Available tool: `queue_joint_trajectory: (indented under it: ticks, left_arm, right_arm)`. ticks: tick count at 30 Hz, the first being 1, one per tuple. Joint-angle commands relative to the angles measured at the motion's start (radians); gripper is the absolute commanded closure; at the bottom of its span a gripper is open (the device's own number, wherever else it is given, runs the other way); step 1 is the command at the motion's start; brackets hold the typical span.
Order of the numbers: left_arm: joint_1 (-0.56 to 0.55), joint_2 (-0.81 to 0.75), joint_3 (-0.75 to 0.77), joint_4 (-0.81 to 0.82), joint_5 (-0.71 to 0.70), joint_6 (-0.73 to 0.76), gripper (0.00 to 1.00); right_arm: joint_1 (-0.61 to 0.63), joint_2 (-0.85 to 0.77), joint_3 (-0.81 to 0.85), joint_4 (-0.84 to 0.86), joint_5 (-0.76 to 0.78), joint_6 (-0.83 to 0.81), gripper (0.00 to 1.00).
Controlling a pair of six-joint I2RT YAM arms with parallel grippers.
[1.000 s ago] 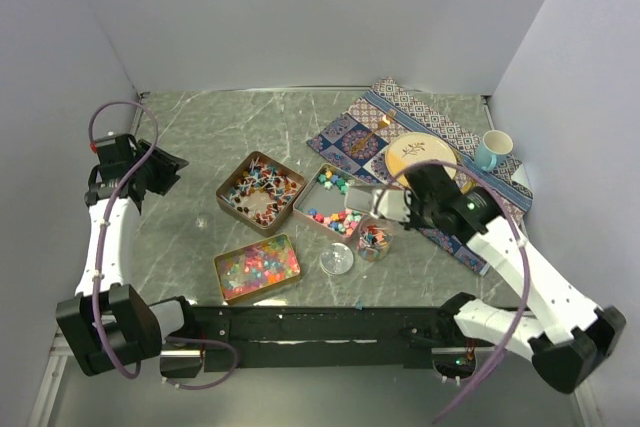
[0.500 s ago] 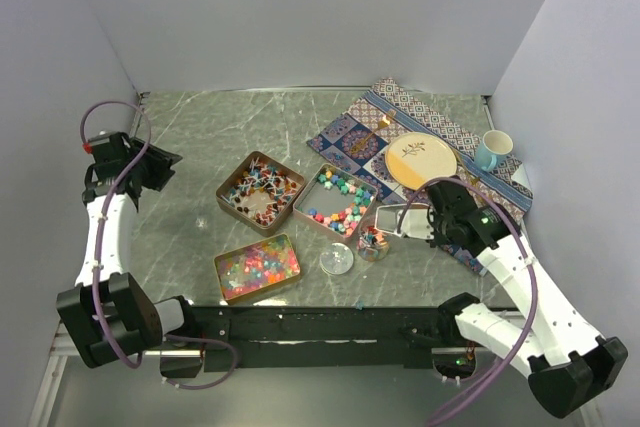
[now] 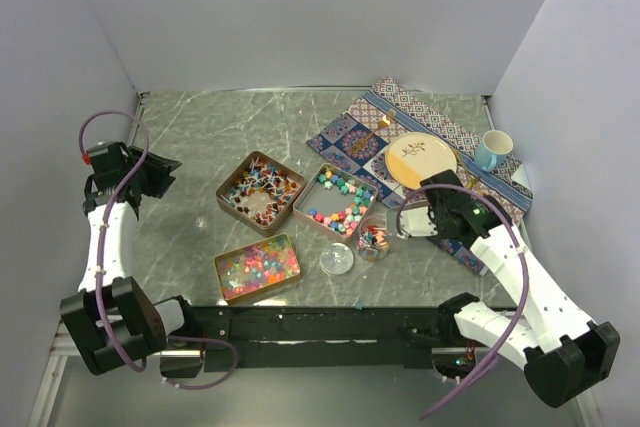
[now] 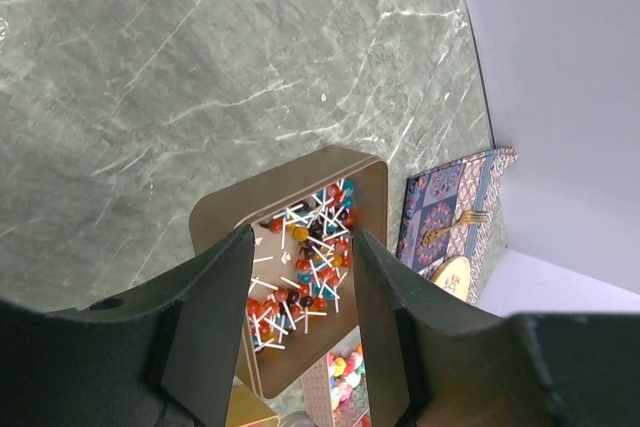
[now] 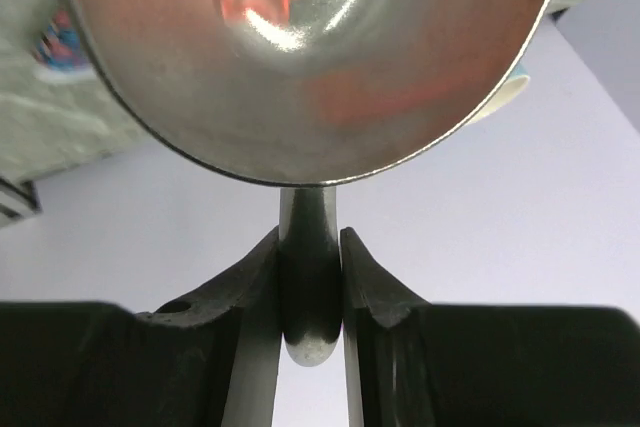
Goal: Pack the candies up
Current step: Place the fake candies in the packing bottle.
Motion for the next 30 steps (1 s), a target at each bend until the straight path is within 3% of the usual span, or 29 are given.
queue_joint_trajectory:
  ticks: [1,14,30]
  left_arm:
    - [0.015,-0.054,-0.023,0.048,0.030,-0.013,0.50]
    - [0.046,-0.103,-0.092,0.079,0.047,-0.019,0.49]
    - [0.063,-0.094,-0.115,0.098,0.061,-0.025,0.50]
  right_arm:
    - [-0.005,-0.003,0.049,0.024,0.123,-0.192,1.00]
    - [0.012,0.101,0.168,0.027,0.154,-0.232,1.00]
    - [0.147,0.176,0.201,-0.021,0.232,-0.160,1.00]
